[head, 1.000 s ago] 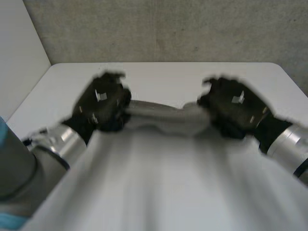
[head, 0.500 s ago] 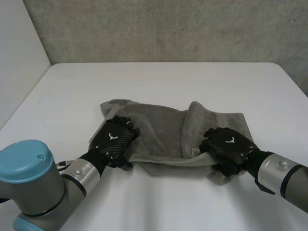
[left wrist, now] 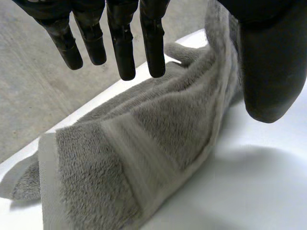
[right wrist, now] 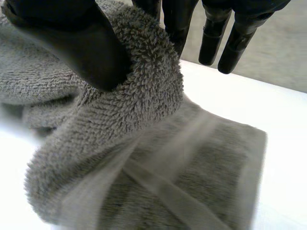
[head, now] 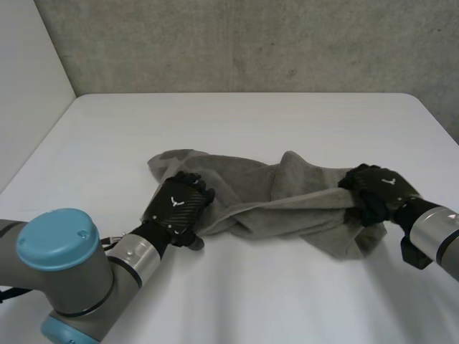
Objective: Fold the towel.
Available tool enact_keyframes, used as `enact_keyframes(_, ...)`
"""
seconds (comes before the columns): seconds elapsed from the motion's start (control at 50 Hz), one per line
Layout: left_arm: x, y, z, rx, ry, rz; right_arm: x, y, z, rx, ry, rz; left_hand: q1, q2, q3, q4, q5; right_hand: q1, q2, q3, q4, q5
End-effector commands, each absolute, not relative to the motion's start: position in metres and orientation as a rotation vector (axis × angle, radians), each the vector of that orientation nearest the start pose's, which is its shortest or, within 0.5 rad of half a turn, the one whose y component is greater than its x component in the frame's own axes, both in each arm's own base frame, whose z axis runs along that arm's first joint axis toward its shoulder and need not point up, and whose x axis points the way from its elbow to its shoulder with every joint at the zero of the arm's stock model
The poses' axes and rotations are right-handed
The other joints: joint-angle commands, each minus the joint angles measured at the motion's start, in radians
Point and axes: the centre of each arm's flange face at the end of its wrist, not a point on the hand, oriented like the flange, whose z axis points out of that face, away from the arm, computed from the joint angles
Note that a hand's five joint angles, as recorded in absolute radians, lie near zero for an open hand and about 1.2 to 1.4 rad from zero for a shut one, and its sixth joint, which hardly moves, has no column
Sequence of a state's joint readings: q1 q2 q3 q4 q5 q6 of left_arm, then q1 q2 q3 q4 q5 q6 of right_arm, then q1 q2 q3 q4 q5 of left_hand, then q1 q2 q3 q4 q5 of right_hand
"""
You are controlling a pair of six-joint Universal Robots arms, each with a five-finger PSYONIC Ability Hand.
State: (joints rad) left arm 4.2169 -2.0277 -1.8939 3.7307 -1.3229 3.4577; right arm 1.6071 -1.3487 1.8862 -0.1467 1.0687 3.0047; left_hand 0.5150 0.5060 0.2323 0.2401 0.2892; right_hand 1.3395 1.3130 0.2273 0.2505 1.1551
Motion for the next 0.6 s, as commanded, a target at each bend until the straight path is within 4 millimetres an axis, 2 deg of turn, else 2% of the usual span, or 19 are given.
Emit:
enact_keyframes(0.02, -0.295, -0.22, 0.109, 1.318, 2.38, -2.12, 0.179, -0.279, 0.164, -0.55, 2.271, -1.542, -0.058, -0.049, -0.058, -0.066, -0.007, 0.057, 0.083, -0.053, -0.076, 0.067)
enact_keyframes(0.22, -0.298, -0.224, 0.104, 1.309, 2.391, -2.127, 0.181, -0.279, 0.163, -0.528, 2.267, -1.526, -0.052, -0.043, -0.058, -0.066, -0.001, 0.057, 0.083, -0.053, -0.076, 0.067)
enact_keyframes(0.4, -0.306, -0.235, 0.094, 1.261, 2.47, -2.125, 0.181, -0.28, 0.163, -0.515, 2.266, -1.521, -0.04, -0.031, -0.058, -0.066, 0.011, 0.057, 0.083, -0.053, -0.076, 0.067)
enact_keyframes(0.6, -0.326, -0.234, 0.105, 1.245, 2.508, -2.222, 0.181, -0.279, 0.162, -0.514, 2.269, -1.513, -0.026, -0.017, -0.058, -0.066, 0.026, 0.057, 0.083, -0.053, -0.076, 0.067)
